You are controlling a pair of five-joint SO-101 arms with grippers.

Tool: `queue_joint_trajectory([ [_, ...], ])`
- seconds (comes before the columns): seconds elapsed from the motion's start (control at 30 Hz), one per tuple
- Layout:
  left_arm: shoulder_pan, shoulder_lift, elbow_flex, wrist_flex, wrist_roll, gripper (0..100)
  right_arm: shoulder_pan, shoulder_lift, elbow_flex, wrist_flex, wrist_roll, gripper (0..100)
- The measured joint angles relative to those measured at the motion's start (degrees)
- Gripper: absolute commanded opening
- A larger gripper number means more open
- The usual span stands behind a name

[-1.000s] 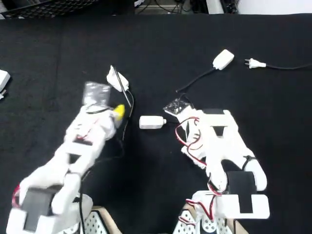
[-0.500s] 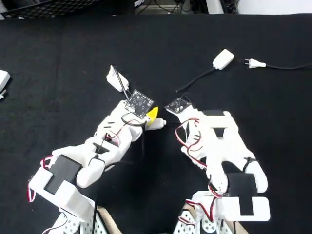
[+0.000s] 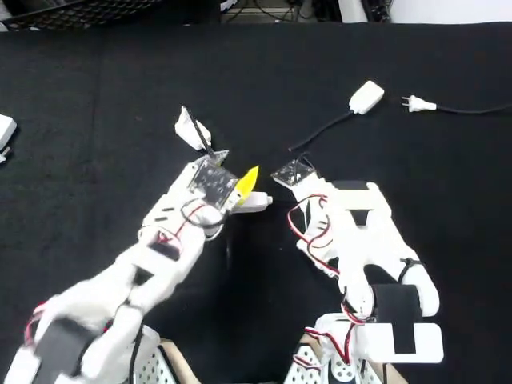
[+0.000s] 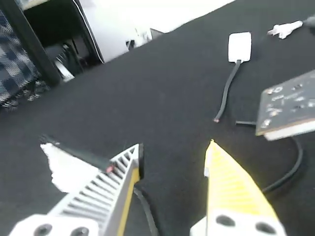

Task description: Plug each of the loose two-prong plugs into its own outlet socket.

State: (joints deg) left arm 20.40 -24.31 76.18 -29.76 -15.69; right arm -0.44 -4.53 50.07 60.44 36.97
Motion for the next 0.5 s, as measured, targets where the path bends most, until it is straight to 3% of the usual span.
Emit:
queue_joint_trajectory([
  [0.13,-1.1,-11.2,-2.8,20.5,-8.9,22,0.0,0.0,0.0,0.0,0.0,1.5],
  [0.27,-1.1,-14.9,-10.9,42.7,-12.8,22,0.0,0.0,0.0,0.0,0.0,1.5],
  [0.5,-0.9,-4.6,-25.0,61.2,-25.4,22,0.0,0.0,0.0,0.0,0.0,1.5],
])
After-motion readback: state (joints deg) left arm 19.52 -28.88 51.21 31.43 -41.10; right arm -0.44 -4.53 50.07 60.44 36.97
